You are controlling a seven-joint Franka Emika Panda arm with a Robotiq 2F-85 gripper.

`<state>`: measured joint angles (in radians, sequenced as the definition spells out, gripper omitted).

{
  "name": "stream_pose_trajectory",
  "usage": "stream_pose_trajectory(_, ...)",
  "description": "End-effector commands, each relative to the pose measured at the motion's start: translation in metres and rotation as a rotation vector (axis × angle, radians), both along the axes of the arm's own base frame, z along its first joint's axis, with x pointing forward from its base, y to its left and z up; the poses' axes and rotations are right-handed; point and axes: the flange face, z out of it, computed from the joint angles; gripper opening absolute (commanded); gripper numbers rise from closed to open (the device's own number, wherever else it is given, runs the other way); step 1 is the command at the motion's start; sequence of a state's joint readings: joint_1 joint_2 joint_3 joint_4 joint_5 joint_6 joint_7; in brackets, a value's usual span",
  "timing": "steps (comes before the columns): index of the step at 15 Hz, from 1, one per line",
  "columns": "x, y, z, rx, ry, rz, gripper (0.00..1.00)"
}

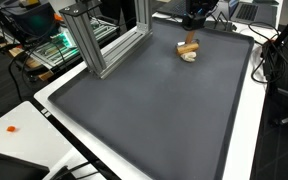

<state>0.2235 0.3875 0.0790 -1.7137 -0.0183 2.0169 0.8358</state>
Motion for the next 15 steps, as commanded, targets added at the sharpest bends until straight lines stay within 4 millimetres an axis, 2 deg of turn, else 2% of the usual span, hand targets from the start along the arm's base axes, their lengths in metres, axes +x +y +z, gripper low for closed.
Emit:
stream_pose_trajectory(1,0.001,-0.002,0.000,-0.022,-0.036,0.082,0.22)
stream_pose_trajectory(6,0.002,-0.001,-0.002,-0.033,-0.071,0.288,0.22)
stream_pose_trajectory(9,0.004,0.000,-0.004,0.000,-0.095,0.342,0.22)
stream_pose_trajectory(15,0.003,0.005,0.010,0.001,-0.075,0.433,0.22)
